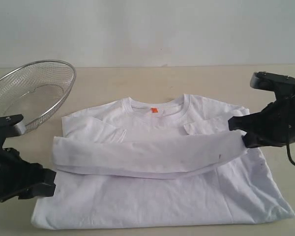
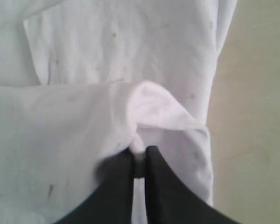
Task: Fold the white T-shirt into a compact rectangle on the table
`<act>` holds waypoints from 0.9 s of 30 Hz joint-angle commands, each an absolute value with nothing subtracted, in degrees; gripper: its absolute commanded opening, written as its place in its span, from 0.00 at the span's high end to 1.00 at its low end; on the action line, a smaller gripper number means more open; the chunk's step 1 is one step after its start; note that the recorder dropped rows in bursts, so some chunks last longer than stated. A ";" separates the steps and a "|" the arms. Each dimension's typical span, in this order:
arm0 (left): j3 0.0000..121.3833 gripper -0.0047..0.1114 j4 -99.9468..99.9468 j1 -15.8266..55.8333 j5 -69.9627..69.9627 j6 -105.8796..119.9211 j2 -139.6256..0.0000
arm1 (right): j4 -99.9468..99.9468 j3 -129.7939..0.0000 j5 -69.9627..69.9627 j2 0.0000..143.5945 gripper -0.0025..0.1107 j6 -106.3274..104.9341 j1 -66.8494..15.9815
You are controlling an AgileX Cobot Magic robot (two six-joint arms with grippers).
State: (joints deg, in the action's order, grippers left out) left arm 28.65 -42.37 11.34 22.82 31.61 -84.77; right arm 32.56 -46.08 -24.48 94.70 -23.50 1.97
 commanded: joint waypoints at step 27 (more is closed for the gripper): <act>33.34 0.58 -43.03 11.34 19.29 32.19 -84.39 | 32.47 -54.23 -14.00 101.23 0.98 -18.47 4.47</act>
State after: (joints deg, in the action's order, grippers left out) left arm 33.13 -42.60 11.34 20.00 31.94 -84.77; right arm 32.56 -53.74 -14.21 101.48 -19.02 2.92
